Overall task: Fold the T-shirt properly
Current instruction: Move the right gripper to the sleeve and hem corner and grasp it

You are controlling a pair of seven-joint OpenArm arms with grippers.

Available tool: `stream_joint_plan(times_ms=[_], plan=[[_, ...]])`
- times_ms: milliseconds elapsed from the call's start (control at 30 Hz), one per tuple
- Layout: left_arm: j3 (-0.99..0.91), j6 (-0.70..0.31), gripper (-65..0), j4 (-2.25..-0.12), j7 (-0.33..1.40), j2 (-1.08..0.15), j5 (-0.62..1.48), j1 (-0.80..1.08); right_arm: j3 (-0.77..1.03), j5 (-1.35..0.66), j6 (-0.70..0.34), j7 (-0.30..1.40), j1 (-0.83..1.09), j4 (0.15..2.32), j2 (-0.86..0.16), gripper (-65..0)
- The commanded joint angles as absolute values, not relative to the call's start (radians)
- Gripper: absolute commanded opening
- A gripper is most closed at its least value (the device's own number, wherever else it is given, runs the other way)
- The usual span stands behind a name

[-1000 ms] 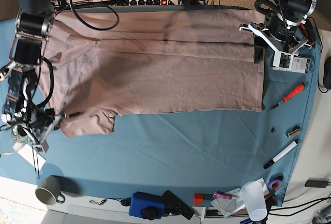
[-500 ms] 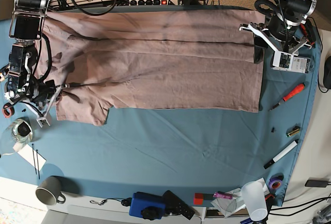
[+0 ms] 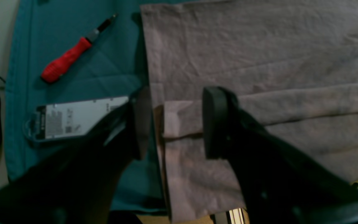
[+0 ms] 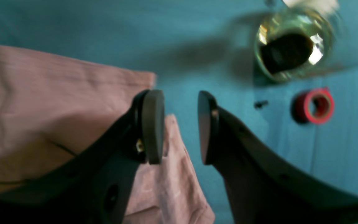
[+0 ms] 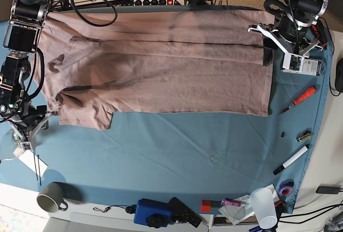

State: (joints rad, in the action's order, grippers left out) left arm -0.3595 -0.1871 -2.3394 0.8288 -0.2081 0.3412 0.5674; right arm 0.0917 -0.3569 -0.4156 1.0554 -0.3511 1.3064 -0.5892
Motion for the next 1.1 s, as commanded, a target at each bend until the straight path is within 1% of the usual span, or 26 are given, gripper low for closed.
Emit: stream_joint_plan(times_ms=[0,100,200,400,567,800,967,1067], plan=[[-0.363,-0.184,-37.5,-2.356,0.803,-0.213,0.345,0.57,0.099,-0.364,-0.415,1.03,-0.379,1.319,-0.607,-46.1],[-0.363,-0.184,-37.5,-2.356,0.804,-0.213,0.345,0.57,0.099,-0.317,-0.398,0.978,-0.38,1.28,-0.596,-46.1],[-0.363,-0.184,-37.5,-2.356,0.804,-0.213,0.344,0.57,0.098,-0.294,-0.377,0.929,-0.38,1.199,-0.588,-46.1],[-0.363,-0.184,-37.5,-2.356,0.803,-0.213,0.345,0.57,0.098,-0.286,-0.426,0.855,-0.385,1.057,-0.575,-46.1],[-0.363,-0.184,-37.5,-2.356,0.804,-0.213,0.345,0.568,0.098,-0.259,-0.437,0.83,-0.396,1.05,-0.54,-46.1],[-0.363,-0.184,-37.5,-2.356,0.804,-0.213,0.345,0.568,0.098,-0.196,-0.435,0.802,-0.461,1.048,-0.505,-46.1],[-0.363,-0.184,-37.5,-2.356,0.804,-0.213,0.344,0.568,0.098,-0.189,-0.396,0.797,-0.485,1.025,-0.501,-46.1],[-0.363,-0.184,-37.5,-2.356,0.803,-0.213,0.345,0.567,0.098,-0.177,-0.394,0.784,-0.485,0.999,-0.498,-46.1]])
